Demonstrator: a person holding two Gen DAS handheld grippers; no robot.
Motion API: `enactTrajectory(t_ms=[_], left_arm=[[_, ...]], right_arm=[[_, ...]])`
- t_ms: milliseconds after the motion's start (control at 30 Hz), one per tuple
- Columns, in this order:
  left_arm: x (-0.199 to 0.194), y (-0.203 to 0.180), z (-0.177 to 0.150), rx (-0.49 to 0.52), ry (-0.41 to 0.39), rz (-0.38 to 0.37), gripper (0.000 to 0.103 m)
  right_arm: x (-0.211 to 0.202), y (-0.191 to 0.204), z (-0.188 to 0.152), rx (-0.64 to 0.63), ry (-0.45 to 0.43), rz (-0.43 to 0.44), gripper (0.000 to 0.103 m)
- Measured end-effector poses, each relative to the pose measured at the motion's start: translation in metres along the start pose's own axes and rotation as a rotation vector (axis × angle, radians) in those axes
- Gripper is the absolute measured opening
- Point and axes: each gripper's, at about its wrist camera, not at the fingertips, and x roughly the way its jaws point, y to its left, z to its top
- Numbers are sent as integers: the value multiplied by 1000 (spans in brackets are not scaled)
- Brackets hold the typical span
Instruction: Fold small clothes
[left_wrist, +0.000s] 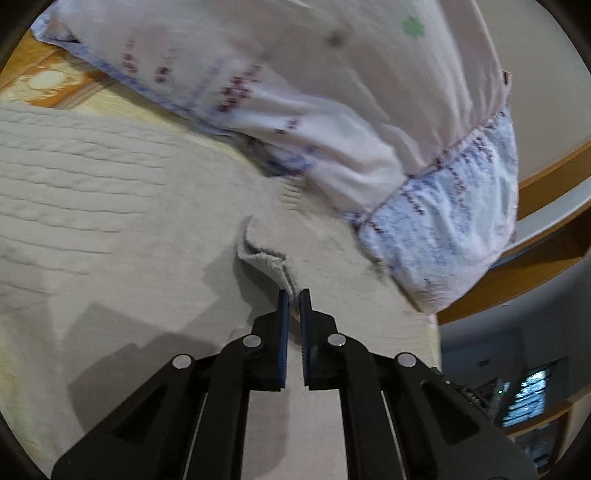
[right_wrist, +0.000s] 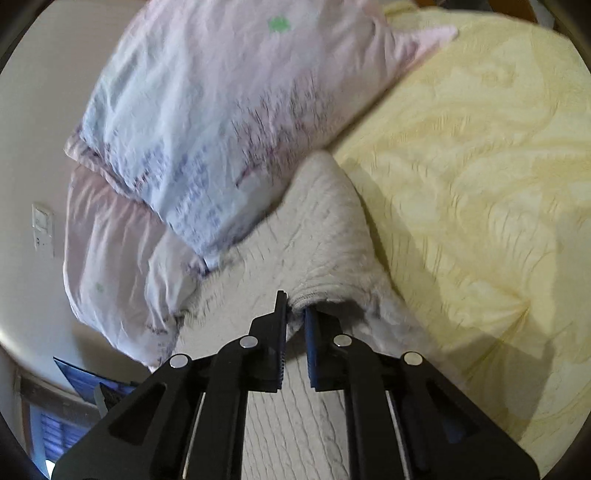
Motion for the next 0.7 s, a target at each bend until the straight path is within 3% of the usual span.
enactTrajectory(t_ms=[100, 233, 333, 433, 467, 600, 700], left_arm=[[1, 12, -2, -6, 7, 43, 0], [1, 19, 1, -7, 5, 62, 0], [3, 19, -1, 7, 14, 70, 0], [-6, 21, -2, 7, 21, 52, 3], [-12, 22, -3, 10, 15, 45, 9], [-61, 32, -5, 36, -70, 57, 56], [-101, 50, -5, 29, -140, 97, 63]], right_arm=[[9, -11, -2, 54, 13, -24, 11], [2, -24, -4, 96, -76, -62, 8], [5, -28, -6, 95, -38, -102, 9], [-11, -18, -13, 39, -58, -180, 20], [-17, -14, -14, 23, -80, -199, 28], [-39, 15, -23, -131, -194, -270, 56], [-28, 45, -29, -278, -160, -243, 64]])
